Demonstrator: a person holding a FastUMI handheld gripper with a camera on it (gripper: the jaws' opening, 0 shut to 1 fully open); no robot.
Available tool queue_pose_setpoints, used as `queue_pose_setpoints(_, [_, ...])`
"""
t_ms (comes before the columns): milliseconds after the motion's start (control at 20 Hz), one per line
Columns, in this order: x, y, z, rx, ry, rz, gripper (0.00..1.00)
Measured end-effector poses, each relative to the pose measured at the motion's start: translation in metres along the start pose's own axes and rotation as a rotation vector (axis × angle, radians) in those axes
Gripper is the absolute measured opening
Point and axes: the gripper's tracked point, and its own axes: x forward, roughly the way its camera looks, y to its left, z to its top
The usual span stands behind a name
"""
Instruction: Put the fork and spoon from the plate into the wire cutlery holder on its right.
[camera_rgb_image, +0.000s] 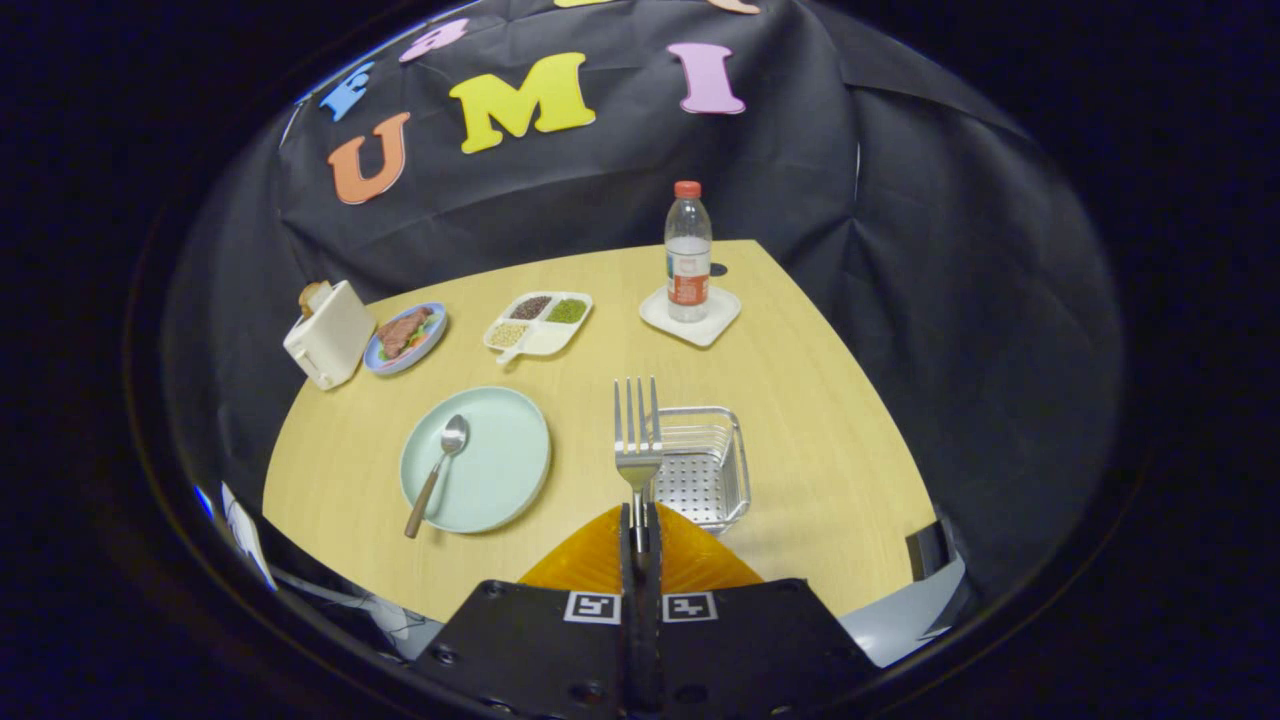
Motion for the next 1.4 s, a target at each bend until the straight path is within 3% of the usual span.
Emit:
queue_pose_setpoints(450, [0.016,-0.024,-0.002,0.052,0.02,0.013,0.03])
queue_pose_setpoints(600, [0.008,-0.027,0.012,0.066,-0.049,0.011,0.15])
queue_pose_setpoints(650, [0.005,-0.024,0.015,0.066,-0.07,0.015,0.31])
queue_pose_setpoints(850, [-0.012,-0.019,0.034,0.051,-0.184,-0.001,0.71])
queue_pose_setpoints(950, [-0.024,-0.016,0.042,0.043,-0.241,-0.017,0.8])
queue_pose_setpoints(1400, [-0.086,0.022,0.076,-0.021,-0.551,-0.125,0.98])
